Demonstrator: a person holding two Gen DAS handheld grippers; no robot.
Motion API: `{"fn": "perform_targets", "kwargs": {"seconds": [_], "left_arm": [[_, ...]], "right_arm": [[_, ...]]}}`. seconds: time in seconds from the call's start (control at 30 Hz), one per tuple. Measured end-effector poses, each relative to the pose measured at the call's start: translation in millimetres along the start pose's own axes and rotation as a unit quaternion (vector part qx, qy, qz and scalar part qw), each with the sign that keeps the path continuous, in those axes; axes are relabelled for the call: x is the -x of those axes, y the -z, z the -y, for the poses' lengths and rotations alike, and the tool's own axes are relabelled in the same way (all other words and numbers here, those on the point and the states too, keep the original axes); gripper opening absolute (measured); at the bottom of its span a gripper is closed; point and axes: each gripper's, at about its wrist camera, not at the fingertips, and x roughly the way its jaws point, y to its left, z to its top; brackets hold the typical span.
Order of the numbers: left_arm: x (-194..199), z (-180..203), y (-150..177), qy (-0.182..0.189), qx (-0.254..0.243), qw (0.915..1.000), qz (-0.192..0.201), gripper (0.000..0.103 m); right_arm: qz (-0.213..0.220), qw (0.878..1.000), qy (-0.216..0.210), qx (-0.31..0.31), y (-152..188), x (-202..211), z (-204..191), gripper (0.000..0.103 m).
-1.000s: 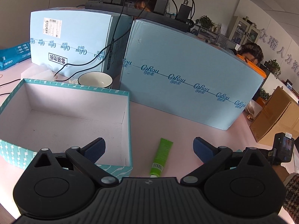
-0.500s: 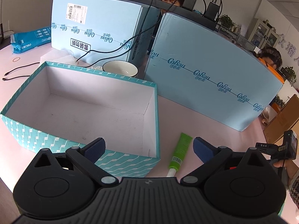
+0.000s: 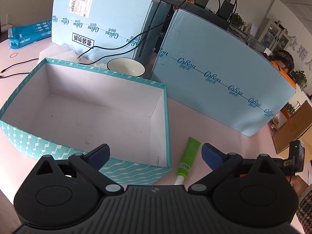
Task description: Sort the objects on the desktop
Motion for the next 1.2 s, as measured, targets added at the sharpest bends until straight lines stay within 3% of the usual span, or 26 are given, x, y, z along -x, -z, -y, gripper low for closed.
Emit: {"fn": "perform_targets", "kwargs": {"seconds": [0.3, 0.37, 0.47, 0.53, 0.67, 0.8, 0.97, 1.13, 1.2], "left_arm": [[-5, -8, -7, 0.015, -0.003, 0.9998, -0.012, 0.100], [-5, -11, -8, 0.016, -0.002, 0.9998, -0.013, 0.100], [-4, -17, -9, 0.017, -0.001, 0.9998, -0.010, 0.100], [-3, -20, -9, 0.012, 0.001, 0.9999, -0.005, 0.100], [3, -24, -8, 0.003, -0.002, 0.9997, 0.026, 0.100], [4, -26, -12, -0.002, -0.006, 0.9987, 0.050, 0.100], [1, -34, -21, 0.005, 0.027, 0.9982, 0.054, 0.100], [3, -33, -23, 0.010, 0.034, 0.9973, 0.065, 0.100], [2, -33, -23, 0.011, 0.033, 0.9973, 0.065, 0.100]], "right_arm": [[0.010, 1.000, -0.011, 0.023, 12, -3, -34, 0.103], [0.016, 0.999, -0.015, 0.033, 39, 7, -58, 0.103], [0.016, 0.999, -0.009, 0.038, 34, -4, -101, 0.103], [0.038, 0.998, 0.000, 0.052, 37, 0, -108, 0.103], [0.123, 0.989, 0.065, 0.042, 41, 10, -108, 0.103], [0.201, 0.979, 0.013, 0.013, 50, 44, -112, 0.103], [0.261, 0.964, -0.045, -0.001, 82, 66, -162, 0.103], [0.300, 0.946, -0.120, -0.015, 115, 86, -177, 0.103], [0.304, 0.943, -0.127, -0.042, 116, 77, -189, 0.103]]}}
